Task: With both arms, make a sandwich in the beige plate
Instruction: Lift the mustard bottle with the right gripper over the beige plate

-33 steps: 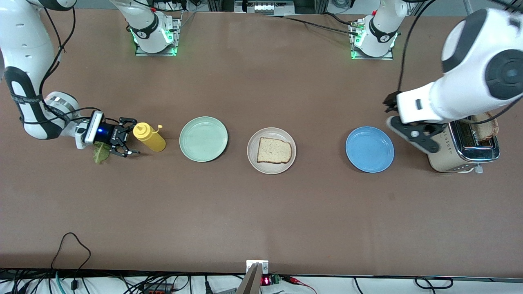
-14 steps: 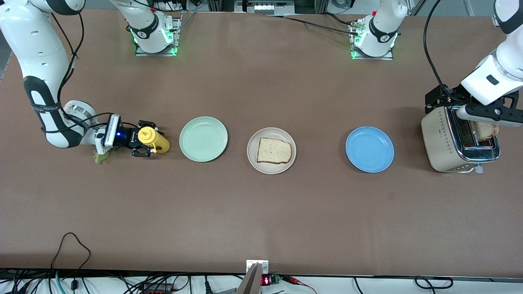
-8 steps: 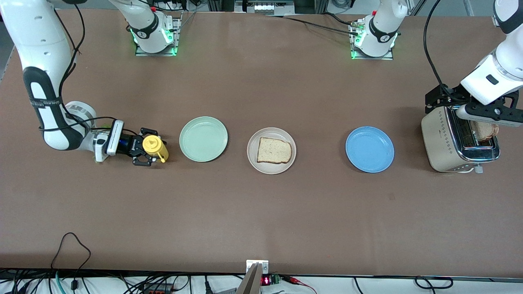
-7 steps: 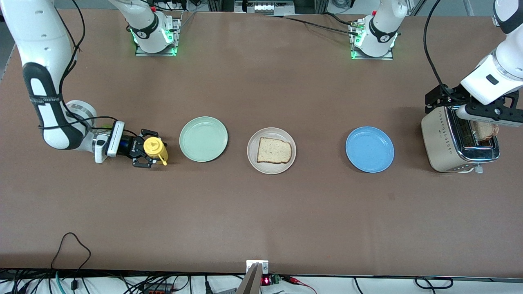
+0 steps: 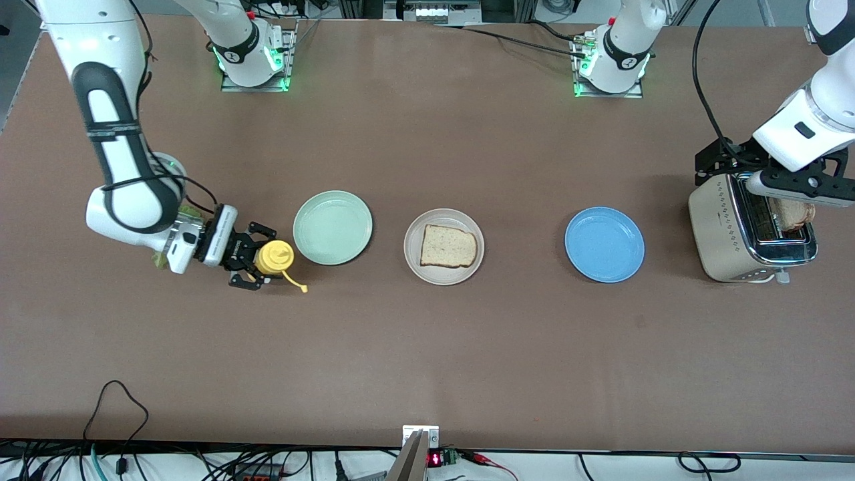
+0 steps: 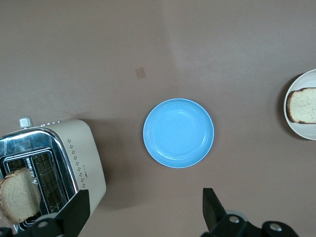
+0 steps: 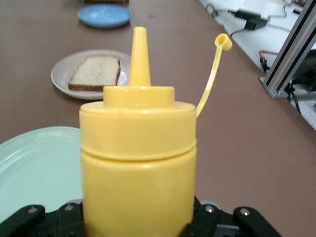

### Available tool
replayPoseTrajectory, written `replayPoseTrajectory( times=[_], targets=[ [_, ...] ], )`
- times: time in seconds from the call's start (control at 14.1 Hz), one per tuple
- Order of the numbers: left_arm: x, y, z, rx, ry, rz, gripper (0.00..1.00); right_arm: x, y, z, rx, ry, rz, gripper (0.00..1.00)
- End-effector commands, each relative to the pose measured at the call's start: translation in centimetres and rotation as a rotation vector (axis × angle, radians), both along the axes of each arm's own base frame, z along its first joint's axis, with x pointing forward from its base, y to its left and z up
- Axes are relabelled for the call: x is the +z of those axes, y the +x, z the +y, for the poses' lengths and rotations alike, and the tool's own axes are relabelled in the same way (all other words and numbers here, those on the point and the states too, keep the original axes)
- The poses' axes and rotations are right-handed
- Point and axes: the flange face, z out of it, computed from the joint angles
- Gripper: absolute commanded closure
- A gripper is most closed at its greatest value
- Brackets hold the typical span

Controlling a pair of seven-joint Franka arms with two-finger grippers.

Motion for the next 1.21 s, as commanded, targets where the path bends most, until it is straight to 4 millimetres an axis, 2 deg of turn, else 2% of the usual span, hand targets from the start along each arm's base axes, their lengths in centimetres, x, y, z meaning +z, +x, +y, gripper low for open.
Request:
replayPoseTrajectory(
  times=[0.0,0.21,0.43,0.78,1.14],
  targets=[
    [0.6,-0.5,-0.1,-0.003,0.02,-0.004,0.0,3.6,0.3,3.7,-0.022,-0.142,-0.057,0.64],
    [0.6,-0.6,-0.1,-0.003,0.022,-0.001,0.0,4.5,-0.1,7.9,-0.034,-0.261,-0.101,0.64],
    [0.6,-0.6,0.1,0.0,0.02,0.004,0.0,5.2,-1.0,13.0,-0.041,-0.36,-0.151,0.64],
    [0.8,-0.5,-0.4,0.002,0.02,0.0,0.0,5.5,-1.9,19.3,-0.046,-0.489,-0.17,0.64],
    [0.7,-0.6,-0.5,0.0,0.02,0.002,0.0,4.8,-3.0,24.7,-0.058,-0.634,-0.183,0.64]
  ],
)
